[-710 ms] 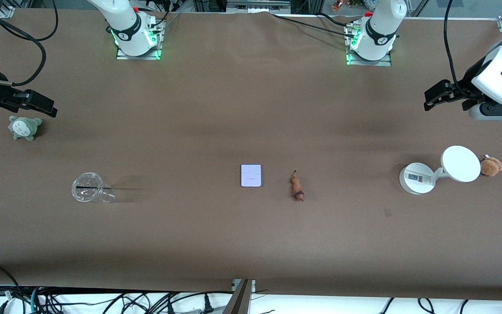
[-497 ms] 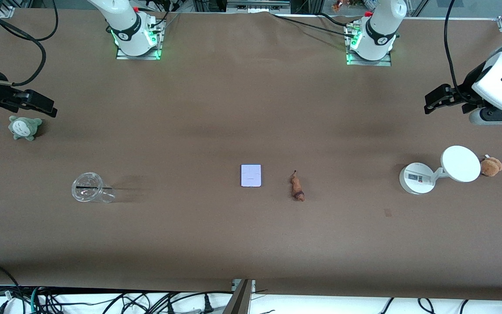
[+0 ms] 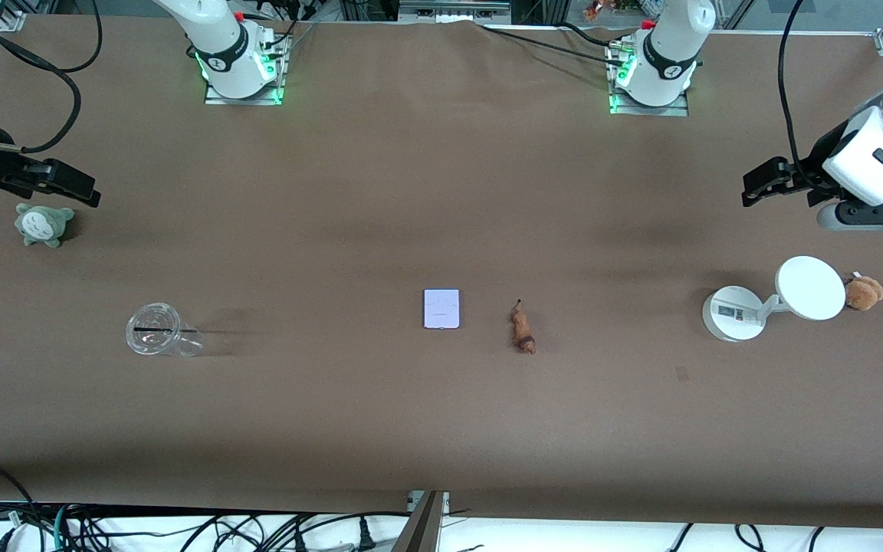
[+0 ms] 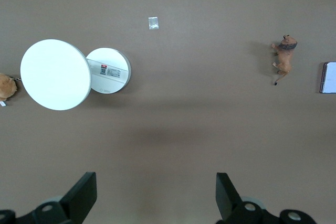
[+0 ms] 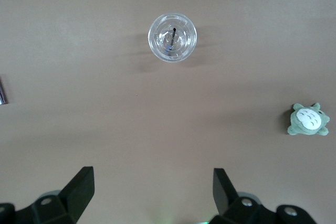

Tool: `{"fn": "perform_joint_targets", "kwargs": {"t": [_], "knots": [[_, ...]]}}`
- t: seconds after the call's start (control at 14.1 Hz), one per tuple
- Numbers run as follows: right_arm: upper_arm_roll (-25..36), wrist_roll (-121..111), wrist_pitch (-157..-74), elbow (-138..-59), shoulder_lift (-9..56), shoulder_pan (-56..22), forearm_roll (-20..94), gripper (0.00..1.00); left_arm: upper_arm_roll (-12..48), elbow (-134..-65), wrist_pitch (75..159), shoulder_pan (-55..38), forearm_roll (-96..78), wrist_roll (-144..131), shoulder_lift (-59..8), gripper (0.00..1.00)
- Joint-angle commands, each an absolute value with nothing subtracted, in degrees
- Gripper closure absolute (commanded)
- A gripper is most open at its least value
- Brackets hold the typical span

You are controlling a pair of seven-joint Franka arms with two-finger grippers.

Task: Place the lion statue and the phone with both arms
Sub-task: 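Move the left gripper toward the brown lion statue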

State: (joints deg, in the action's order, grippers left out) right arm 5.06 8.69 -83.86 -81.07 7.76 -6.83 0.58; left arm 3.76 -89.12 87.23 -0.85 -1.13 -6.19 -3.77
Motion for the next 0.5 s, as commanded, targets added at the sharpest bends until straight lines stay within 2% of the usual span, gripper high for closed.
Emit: {"fn": "perform_joint_targets", "kwargs": {"t": [0.0,0.07,0.43], "knots": [[5.1,8.6,-83.7,-80.2,8.0,-6.4,1.6,0.0,4.5,-79.3,79.8,-3.1,1.8,-5.5,-6.1,0.0],[5.0,8.6,-83.6,-80.2,8.0,-6.4,1.6,0.0,4.6,-75.7,76.9,-5.7,5.1,-6.0,-7.8,0.0],[5.0,8.7,-83.7,-80.2,8.0,-6.6,1.5,0.0,4.4,-75.4,75.6,-8.8,11.5,-5.3,-10.8,0.0]]}}
